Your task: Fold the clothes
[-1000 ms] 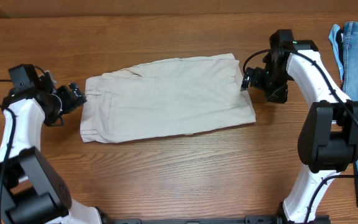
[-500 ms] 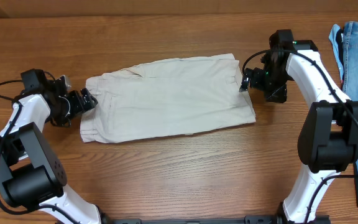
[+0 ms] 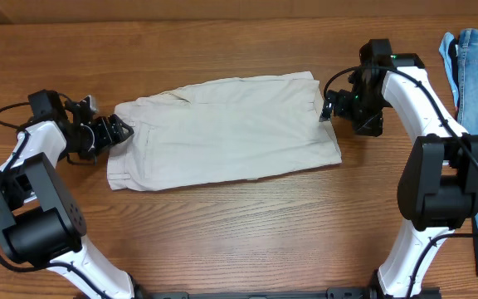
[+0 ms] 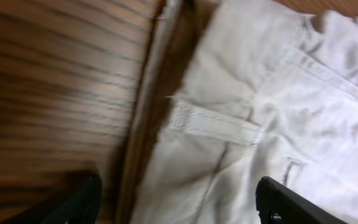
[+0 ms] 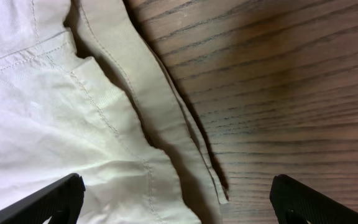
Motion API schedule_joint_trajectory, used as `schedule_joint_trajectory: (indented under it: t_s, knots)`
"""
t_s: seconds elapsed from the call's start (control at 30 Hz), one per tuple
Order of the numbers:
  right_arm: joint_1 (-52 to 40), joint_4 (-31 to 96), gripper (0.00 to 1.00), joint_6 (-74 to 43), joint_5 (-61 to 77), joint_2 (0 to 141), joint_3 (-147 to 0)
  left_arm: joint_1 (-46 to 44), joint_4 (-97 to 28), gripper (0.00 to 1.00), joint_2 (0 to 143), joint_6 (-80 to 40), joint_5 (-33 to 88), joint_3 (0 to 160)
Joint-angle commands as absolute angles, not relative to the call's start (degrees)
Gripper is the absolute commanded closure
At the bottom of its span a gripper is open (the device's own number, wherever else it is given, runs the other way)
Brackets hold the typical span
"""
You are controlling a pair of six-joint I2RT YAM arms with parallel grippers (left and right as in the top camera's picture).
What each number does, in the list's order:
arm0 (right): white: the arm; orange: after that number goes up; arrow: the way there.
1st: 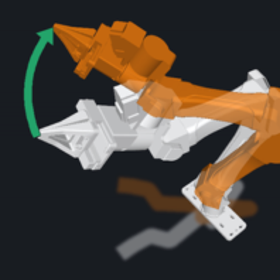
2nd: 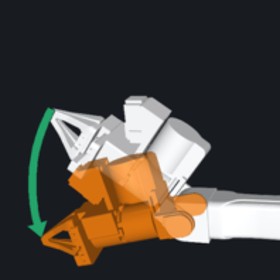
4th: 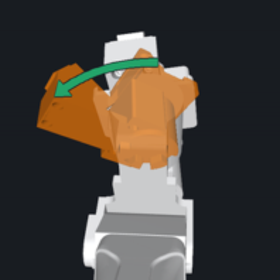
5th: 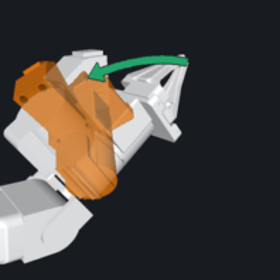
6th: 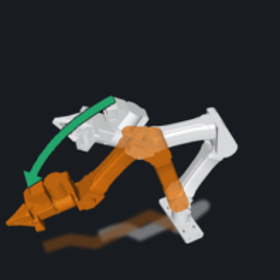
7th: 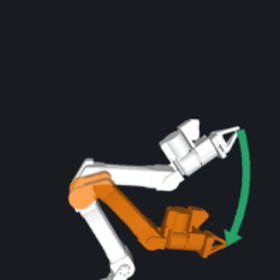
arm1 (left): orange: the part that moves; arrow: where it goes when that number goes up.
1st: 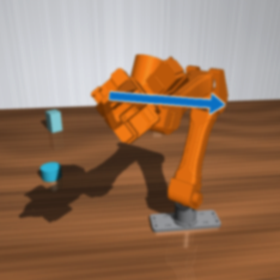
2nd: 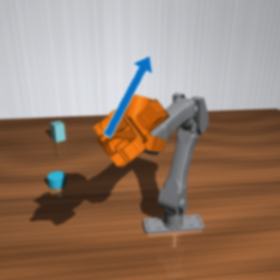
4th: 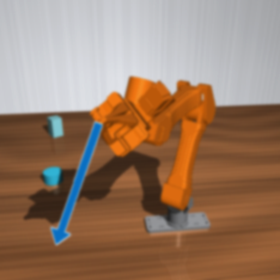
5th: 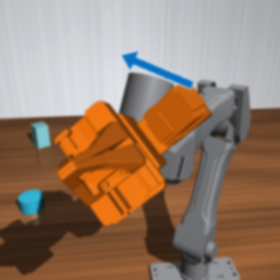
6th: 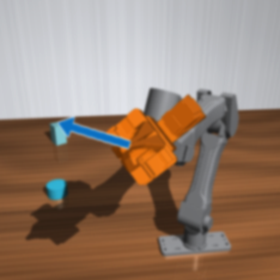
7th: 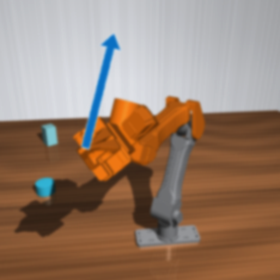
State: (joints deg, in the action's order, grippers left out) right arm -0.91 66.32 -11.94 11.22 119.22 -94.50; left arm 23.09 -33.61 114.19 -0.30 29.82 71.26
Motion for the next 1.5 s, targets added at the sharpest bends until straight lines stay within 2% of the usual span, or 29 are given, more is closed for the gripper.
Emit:
schedule_joint_trajectory:
  t_s: [0.0,0.13,0.2,0.23,0.4,0.5,0.77,1.03,1.47]
  knots:
    - [-1.21,65.71,0.0,-11.49,11.66,119.26,-95.96,21.3,-35.35,0.28,119.59,0.05,29.8,69.28]
    - [-1.21,65.19,0.0,-11.49,11.66,119.26,-95.96,20.14,-35.88,0.66,119.87,-1.52,27.7,69.28]
    - [-1.21,65.23,0.0,-11.51,11.66,119.26,-95.96,19.68,-35.86,0.91,119.87,-1.52,27.7,69.28]
    - [-1.21,65.25,0.01,-11.51,11.66,119.26,-95.96,19.62,-35.86,0.96,119.87,-1.52,27.75,69.28]
    - [-1.21,65.54,0.0,-11.51,11.66,119.26,-95.96,19.94,-36.86,0.96,119.83,-2.37,26.13,70.13]
    - [-1.21,65.98,0.0,-11.51,11.66,119.26,-95.96,21.41,-43.22,0.96,119.83,-9.06,14.15,74.61]
    - [-1.21,65.6,0.0,-11.53,11.66,119.26,-95.96,22.59,-61.76,0.96,119.83,-15.57,-3.64,93.73]
    - [-1.5,65.32,0.0,-12.21,11.77,119.26,-95.96,21.39,-73.19,0.96,119.83,-16.36,-4.62,112.14]
    - [-4.12,56.45,0.0,-16.71,14.04,119.31,-91.53,5.04,-85.25,0.96,119.83,-17.5,-3.66,127.35]
